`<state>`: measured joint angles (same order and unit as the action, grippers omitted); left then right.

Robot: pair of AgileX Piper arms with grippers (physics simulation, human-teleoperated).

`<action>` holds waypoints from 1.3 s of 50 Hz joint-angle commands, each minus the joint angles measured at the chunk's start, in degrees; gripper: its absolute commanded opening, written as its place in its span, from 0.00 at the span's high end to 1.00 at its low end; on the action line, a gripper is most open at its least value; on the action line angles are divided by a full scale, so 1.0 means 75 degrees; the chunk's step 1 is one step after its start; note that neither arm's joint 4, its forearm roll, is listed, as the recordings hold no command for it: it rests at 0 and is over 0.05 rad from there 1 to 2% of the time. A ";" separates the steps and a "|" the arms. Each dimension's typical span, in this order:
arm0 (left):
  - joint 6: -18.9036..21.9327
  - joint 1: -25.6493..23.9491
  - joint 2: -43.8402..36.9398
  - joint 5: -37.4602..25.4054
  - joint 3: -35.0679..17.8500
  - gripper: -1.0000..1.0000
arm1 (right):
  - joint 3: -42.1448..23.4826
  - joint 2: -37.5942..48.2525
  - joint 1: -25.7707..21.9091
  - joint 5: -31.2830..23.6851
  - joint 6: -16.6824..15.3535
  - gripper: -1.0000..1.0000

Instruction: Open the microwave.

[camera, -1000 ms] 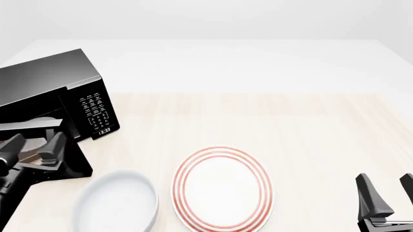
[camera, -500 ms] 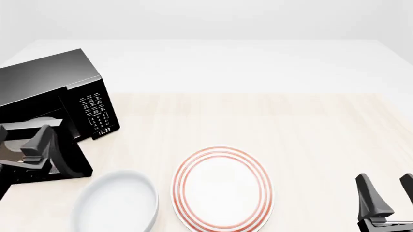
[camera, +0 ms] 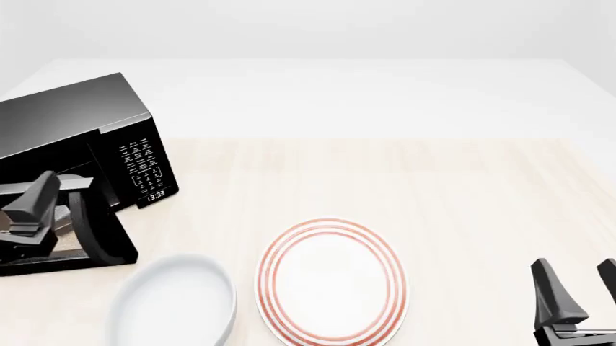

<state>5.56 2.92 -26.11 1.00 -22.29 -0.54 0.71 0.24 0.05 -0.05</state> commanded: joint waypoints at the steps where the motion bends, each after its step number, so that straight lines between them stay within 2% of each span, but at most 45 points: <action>1: 0.0225 0.0008 -0.0030 -0.0190 -0.0404 0.00 | 0.0000 -0.0004 0.0007 -0.0004 0.0000 0.00; 20: 0.0690 -0.0096 0.0085 -0.0870 -0.1170 0.00 | -0.0008 -0.0003 0.0006 -0.0012 0.0002 0.00; 31: 0.0683 0.0058 -0.0412 -0.0880 -0.1509 0.00 | -0.0005 0.0001 0.0006 -0.0003 0.0003 0.00; 37: 0.0507 0.0058 -0.0780 -0.0870 -0.1821 0.00 | -0.0007 -0.0011 0.0007 -0.0017 0.0003 0.00; 45: 0.0763 0.0008 -0.1262 -0.1022 -0.2270 0.00 | -0.0005 -0.0016 0.0007 -0.0021 0.0001 0.00; 50: 0.0718 -0.0028 -0.1436 -0.1118 -0.2451 0.00 | -0.0005 -0.0017 0.0009 -0.0022 0.0001 0.00; 51: 0.0476 -0.0082 -0.1514 -0.1230 -0.2627 0.00 | -0.0005 -0.0018 0.0007 -0.0021 0.0001 0.00; 54: 0.0464 -0.0091 -0.1624 -0.1305 -0.2746 0.00 | -0.0005 -0.0018 0.0008 -0.0021 0.0003 0.00; 56: 0.0653 -0.0066 -0.1728 -0.1428 -0.2915 0.00 | -0.0005 -0.0017 0.0007 -0.0021 0.0003 0.00; 60: 0.0634 -0.0183 -0.1958 -0.1728 -0.3407 0.00 | -0.0005 -0.0018 0.0006 -0.0021 0.0003 0.00; 61: 0.0543 -0.0415 -0.2199 -0.1904 -0.3673 0.00 | -0.0005 -0.0017 0.0008 -0.0021 0.0003 0.00; 64: 0.0367 -0.0429 -0.2381 -0.2039 -0.3917 0.00 | -0.0005 -0.0015 0.0006 -0.0021 0.0002 0.00; 65: 0.0542 -0.0419 -0.2400 -0.2056 -0.3930 0.00 | -0.0005 -0.0016 0.0005 -0.0021 0.0002 0.00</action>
<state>9.66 1.40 -39.64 -10.79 -45.65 -0.58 0.59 0.29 -0.11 -0.04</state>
